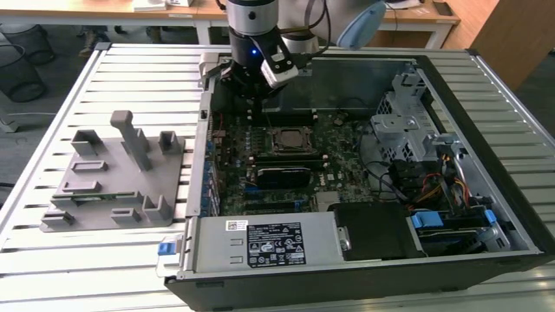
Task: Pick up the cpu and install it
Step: 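Install the first cpu locking lever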
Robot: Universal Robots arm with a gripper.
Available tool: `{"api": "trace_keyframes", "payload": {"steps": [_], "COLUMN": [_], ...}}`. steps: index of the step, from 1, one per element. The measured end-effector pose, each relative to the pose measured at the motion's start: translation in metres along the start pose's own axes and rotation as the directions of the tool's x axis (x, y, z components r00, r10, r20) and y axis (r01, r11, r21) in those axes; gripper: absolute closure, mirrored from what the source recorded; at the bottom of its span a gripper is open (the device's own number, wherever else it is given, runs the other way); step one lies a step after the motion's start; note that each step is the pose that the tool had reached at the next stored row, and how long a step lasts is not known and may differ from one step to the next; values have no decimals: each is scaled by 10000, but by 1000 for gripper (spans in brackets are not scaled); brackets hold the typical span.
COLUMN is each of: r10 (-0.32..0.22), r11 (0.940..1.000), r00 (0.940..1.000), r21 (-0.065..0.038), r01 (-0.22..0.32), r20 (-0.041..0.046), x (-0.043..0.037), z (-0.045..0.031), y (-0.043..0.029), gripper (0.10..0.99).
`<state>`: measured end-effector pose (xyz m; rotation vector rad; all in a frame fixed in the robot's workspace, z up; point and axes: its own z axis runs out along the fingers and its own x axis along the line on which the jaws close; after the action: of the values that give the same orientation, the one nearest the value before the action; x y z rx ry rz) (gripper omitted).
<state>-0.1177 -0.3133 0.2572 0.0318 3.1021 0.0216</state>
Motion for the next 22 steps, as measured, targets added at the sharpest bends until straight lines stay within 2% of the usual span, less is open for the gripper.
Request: {"api": "trace_keyframes", "payload": {"steps": [4, 11, 22], "r10": [-37, -48, -50], "r11": [10000, 10000, 10000], "r00": [10000, 10000, 10000], "r21": [-1, -2, -2], "r01": [37, 48, 50], "r20": [0, 0, 0], "x": [1, -27, -166], "z": [7, 8, 15], "y": [37, 40, 43], "gripper": [980, 980, 980]}}
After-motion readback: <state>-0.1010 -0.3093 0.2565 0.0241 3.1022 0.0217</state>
